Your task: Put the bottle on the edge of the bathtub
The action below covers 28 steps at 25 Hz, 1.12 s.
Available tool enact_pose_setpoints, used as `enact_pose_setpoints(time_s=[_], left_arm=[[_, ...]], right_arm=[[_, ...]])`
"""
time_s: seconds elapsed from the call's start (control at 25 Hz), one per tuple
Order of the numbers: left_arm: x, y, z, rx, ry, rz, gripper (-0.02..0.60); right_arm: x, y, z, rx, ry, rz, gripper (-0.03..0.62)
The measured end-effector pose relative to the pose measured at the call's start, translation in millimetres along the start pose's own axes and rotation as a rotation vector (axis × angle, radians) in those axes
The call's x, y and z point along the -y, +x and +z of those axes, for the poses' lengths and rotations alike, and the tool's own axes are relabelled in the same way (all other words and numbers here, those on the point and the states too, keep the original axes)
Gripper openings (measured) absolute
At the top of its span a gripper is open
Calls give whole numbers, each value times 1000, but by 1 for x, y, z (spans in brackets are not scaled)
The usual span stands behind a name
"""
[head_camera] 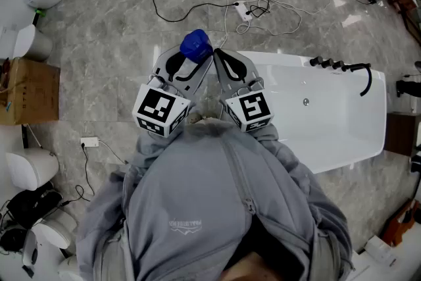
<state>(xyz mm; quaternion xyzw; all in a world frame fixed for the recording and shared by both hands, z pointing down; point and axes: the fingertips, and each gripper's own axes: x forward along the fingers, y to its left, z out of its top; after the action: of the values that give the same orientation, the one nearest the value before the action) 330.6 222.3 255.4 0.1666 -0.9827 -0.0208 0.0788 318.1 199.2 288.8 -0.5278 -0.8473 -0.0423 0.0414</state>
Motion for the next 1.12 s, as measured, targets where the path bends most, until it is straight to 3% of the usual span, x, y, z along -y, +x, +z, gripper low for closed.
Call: enact_pose_setpoints(time_s=[0.2, 0.32, 1.12], left_arm=[[-4, -1, 4, 3, 7, 9, 153], [-10, -1, -1, -7, 18, 33, 153], [-28, 35, -14, -38, 34, 124, 153]], right_arm=[[-6, 1, -1, -2, 18, 34, 2], [-5, 0, 2, 7, -40, -4, 2], [80, -14, -4, 11, 14, -161, 2]])
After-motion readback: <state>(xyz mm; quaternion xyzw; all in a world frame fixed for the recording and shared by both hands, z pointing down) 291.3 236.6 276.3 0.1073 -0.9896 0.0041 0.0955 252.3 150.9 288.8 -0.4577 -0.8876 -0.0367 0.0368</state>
